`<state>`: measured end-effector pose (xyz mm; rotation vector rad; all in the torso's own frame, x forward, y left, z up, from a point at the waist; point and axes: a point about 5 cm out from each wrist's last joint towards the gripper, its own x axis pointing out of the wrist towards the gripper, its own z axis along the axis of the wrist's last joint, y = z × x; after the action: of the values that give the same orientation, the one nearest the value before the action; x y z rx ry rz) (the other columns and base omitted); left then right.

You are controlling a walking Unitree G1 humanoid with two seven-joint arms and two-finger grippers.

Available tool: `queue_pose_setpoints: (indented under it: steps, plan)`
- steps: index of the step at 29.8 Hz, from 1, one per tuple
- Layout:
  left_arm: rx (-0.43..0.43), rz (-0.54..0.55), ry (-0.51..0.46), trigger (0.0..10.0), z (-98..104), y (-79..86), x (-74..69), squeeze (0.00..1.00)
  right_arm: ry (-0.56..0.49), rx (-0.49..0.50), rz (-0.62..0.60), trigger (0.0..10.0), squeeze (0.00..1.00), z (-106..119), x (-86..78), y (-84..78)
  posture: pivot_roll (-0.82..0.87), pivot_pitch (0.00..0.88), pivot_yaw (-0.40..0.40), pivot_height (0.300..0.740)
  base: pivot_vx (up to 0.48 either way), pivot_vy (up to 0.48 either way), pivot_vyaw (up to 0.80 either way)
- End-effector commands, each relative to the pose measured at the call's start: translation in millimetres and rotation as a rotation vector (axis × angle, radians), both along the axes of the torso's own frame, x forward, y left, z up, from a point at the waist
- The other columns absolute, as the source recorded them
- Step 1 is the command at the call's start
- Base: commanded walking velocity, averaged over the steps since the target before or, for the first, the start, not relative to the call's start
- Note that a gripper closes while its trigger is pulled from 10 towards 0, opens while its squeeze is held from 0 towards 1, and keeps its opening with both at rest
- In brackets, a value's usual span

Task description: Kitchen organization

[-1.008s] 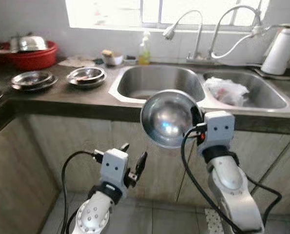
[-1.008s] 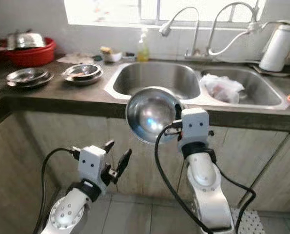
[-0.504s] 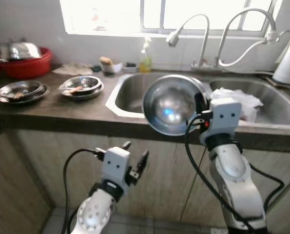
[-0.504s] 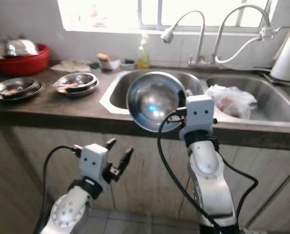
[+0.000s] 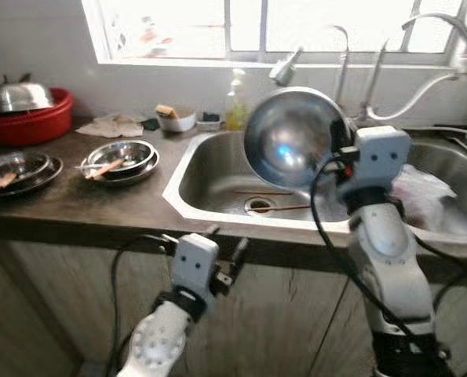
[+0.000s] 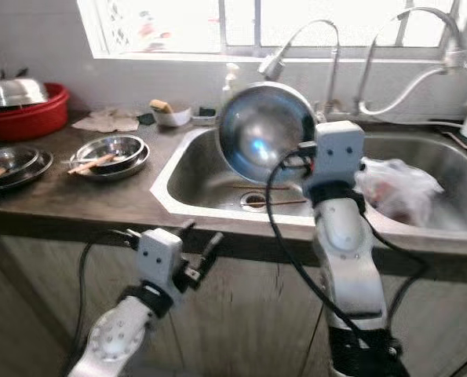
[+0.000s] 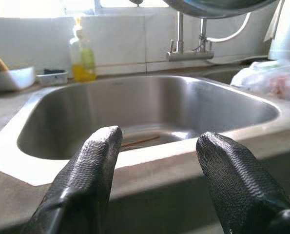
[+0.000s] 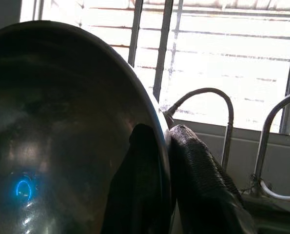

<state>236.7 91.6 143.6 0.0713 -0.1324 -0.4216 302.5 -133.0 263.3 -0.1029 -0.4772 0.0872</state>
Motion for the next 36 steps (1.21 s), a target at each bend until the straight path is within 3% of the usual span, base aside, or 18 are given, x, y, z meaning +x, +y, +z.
queue_pose_setpoints:
  steps: [1, 15, 24, 27, 28, 30, 36]
  plan:
    - [0.002, -0.021, -0.025, 10.0, 5.8, -7.3, 2.0, 0.0, 0.007, -0.019, -0.037, 10.0, 0.0, 0.4, 3.6, -9.7, 0.03, 0.0, -0.052, 0.74, 0.416, 0.0, 0.0]
    - [0.016, -0.013, -0.028, 10.0, 5.1, -6.5, 0.7, 0.0, 0.12, -0.068, -0.009, 10.0, 0.0, -7.7, 18.8, -6.0, 0.03, 0.0, -0.059, 0.74, 0.359, 0.0, 0.0]
    - [0.012, -0.022, -0.009, 10.0, 3.4, -7.7, -2.6, 0.0, 0.437, -0.086, -0.04, 10.0, 0.0, -38.1, 45.0, -21.0, 0.03, 0.006, -0.06, 0.74, 0.0, 0.0, 0.0]
    - [0.014, -0.024, -0.007, 10.0, 2.8, -7.8, -3.2, 0.0, 0.467, -0.106, -0.047, 10.0, 0.0, -40.9, 48.8, -23.1, 0.03, 0.006, -0.06, 0.74, 0.0, 0.0, 0.0]
    - [0.015, -0.026, -0.003, 10.0, 2.1, -8.3, -4.3, 0.0, 0.534, -0.133, -0.047, 10.0, 0.0, -48.1, 54.7, -24.8, 0.03, 0.011, -0.061, 0.74, 0.0, 0.0, 0.0]
    - [0.015, -0.027, -0.002, 10.0, 1.8, -8.6, -4.6, 0.0, 0.562, -0.143, -0.052, 10.0, 0.0, -50.7, 56.8, -25.9, 0.03, 0.011, -0.061, 0.74, 0.0, 0.0, 0.0]
    - [0.012, -0.029, 0.006, 10.0, 1.9, -9.7, -10.3, 0.0, 0.794, -0.134, -0.057, 10.0, 0.0, -80.8, 73.4, -38.1, 0.04, 0.04, -0.071, 0.74, 0.0, 0.0, 0.0]
